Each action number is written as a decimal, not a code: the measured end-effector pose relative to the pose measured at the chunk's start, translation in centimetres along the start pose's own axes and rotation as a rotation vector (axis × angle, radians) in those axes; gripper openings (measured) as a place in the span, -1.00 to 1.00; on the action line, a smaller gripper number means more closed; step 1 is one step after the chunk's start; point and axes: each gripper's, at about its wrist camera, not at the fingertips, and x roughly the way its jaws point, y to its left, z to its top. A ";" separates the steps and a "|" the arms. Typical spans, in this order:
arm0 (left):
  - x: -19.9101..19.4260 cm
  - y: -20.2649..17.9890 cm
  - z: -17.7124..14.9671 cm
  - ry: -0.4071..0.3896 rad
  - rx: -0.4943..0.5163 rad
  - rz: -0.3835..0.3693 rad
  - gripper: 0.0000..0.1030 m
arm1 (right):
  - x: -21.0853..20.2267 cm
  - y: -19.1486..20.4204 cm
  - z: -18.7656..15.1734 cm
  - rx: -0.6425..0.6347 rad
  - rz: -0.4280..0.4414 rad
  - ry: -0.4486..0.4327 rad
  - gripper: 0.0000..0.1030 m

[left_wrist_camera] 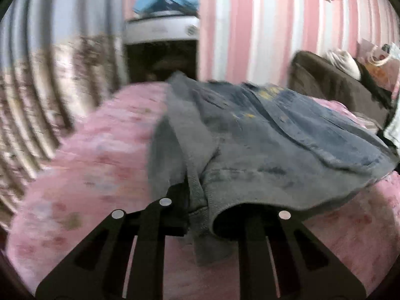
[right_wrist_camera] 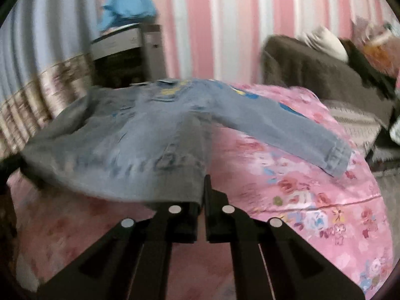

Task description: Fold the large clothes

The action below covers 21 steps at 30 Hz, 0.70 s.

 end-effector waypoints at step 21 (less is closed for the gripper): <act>-7.2 10.5 -5.8 -0.006 -0.177 0.141 0.86 | -9.9 1.1 -4.6 0.064 -0.013 -0.036 0.22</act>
